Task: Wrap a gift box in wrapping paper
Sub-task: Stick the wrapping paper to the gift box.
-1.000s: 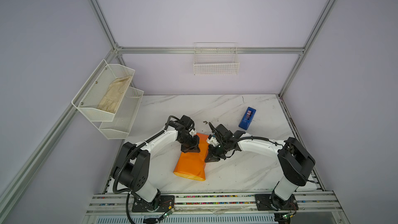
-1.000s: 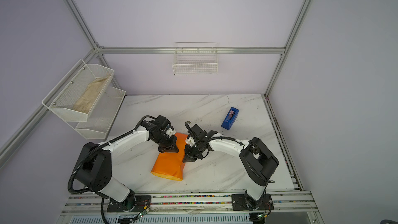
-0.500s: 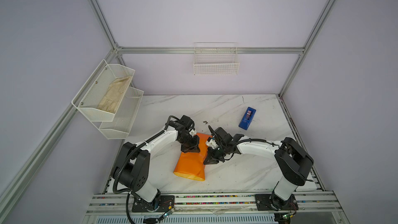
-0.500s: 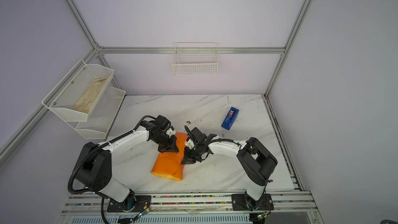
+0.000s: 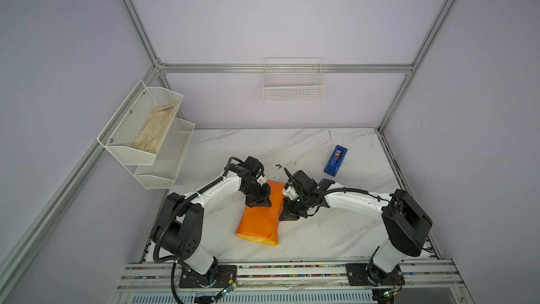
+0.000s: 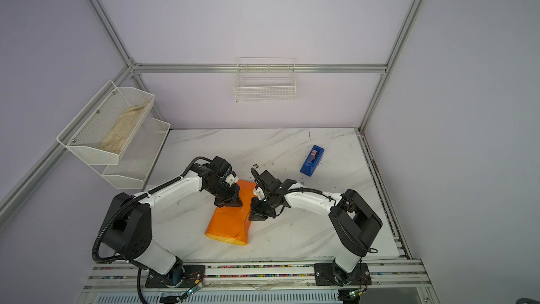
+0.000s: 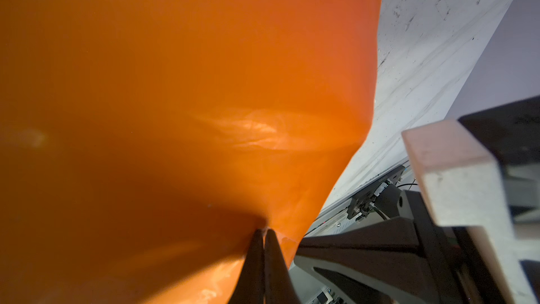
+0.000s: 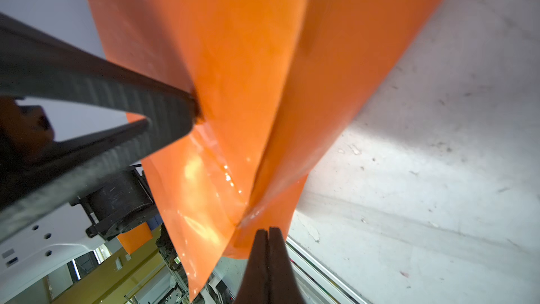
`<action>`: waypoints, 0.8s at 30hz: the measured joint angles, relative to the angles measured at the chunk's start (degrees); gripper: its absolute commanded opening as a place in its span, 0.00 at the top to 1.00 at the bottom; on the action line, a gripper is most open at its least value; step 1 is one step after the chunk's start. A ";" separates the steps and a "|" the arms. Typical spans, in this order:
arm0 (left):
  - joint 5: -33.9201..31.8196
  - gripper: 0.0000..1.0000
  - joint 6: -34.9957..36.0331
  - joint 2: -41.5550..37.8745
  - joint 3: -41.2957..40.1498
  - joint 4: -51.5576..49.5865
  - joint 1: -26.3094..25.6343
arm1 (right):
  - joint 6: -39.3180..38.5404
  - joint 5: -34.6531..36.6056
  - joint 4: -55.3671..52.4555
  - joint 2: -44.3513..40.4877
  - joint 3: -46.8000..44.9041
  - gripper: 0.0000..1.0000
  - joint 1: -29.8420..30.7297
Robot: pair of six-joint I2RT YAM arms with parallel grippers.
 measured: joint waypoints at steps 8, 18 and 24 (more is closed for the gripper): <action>-0.17 0.94 0.00 0.00 0.00 -0.20 0.09 | 1.51 -2.21 4.87 2.45 -1.09 1.00 -0.11; -0.15 0.94 0.00 0.00 0.00 -0.20 0.09 | 3.82 0.24 4.24 -0.50 -2.80 0.99 0.04; -0.15 0.94 0.00 0.02 0.04 -0.20 0.11 | 9.40 -0.26 9.94 -4.70 -3.76 0.68 0.07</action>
